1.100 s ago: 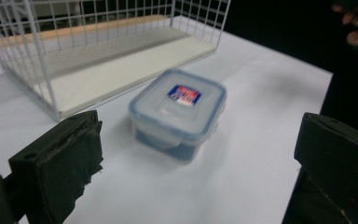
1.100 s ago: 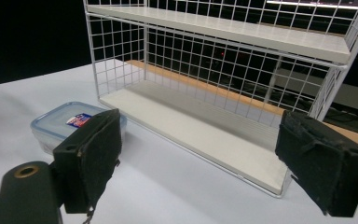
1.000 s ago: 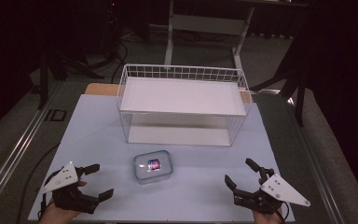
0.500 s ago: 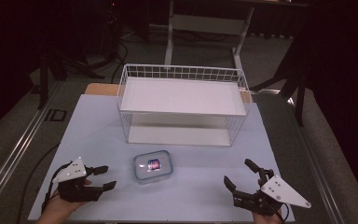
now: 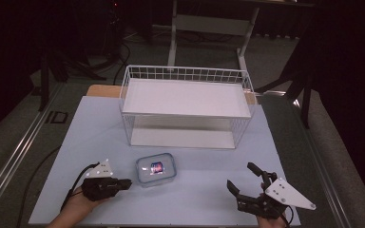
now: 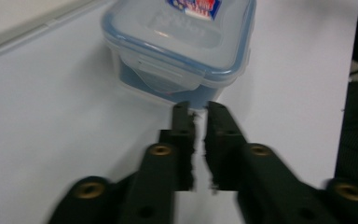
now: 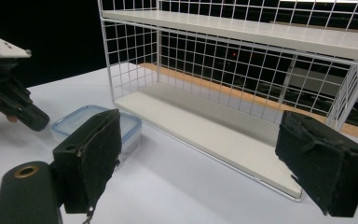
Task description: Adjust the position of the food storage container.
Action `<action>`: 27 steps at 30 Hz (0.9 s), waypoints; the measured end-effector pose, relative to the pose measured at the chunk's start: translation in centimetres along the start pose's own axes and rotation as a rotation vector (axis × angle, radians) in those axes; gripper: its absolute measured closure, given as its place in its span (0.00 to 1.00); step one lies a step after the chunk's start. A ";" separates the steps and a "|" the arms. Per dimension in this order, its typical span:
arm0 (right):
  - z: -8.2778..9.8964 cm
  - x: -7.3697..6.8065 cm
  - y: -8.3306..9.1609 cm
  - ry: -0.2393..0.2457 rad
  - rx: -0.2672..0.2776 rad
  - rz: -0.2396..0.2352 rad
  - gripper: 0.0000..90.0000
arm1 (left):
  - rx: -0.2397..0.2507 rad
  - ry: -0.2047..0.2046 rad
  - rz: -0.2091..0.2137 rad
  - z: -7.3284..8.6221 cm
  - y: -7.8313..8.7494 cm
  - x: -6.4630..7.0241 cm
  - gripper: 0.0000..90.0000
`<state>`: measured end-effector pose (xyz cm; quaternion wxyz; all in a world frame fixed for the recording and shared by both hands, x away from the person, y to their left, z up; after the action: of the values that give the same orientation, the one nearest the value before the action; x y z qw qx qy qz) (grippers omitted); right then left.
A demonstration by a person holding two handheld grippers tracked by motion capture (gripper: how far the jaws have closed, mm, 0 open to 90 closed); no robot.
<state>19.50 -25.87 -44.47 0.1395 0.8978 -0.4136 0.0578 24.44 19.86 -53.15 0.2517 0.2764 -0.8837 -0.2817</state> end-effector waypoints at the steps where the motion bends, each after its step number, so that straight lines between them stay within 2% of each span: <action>1: 0.0 0.0 0.0 -0.001 -0.001 -0.001 0.16 | -0.015 -0.002 -0.005 -0.1 -0.3 0.0 1.00; 3: 0.0 0.0 0.0 0.000 -0.002 -0.002 0.16 | -0.033 -0.016 -0.029 -0.4 -0.9 0.0 1.00; 5: 0.0 0.0 0.0 0.004 0.001 -0.002 0.16 | -0.045 -0.023 -0.035 -0.6 -1.3 0.0 1.00; 9: 0.1 0.0 0.0 0.004 -0.004 -0.003 0.16 | -0.059 -0.013 -0.049 -1.2 -2.0 -0.4 1.00; 14: 0.2 0.0 0.0 0.006 -0.004 -0.004 0.16 | -0.047 -0.009 -0.072 -1.9 -2.6 -0.9 1.00; 20: 0.3 -0.1 -0.2 0.007 -0.007 -0.017 0.16 | -0.038 0.022 -0.082 -2.8 -3.5 -1.3 1.00; 24: 0.3 -0.2 -0.2 0.012 -0.007 -0.022 0.16 | -0.040 0.012 -0.092 -3.6 -4.2 -1.4 1.00; 26: 0.3 -0.2 -0.2 0.013 -0.007 -0.021 0.16 | -0.036 0.012 -0.084 -4.0 -4.7 -1.4 1.00; 27: 0.3 -0.2 -0.2 0.015 -0.008 -0.023 0.16 | -0.037 0.009 -0.095 -4.2 -4.9 -1.4 1.00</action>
<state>19.53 -25.66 -44.83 0.1468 0.9016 -0.4024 0.0610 29.68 15.85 -53.68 0.2471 0.3147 -0.8629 -0.3086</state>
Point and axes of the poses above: each handheld gripper's, and its own axes: y roughly backward along the jaws, z roughly out of its underside, x roughly to its right, the point moved 1 cm from there along -y, roughly forward along the jaws, and after that the axes turned 10 degrees about y, right-handed, at the moved point
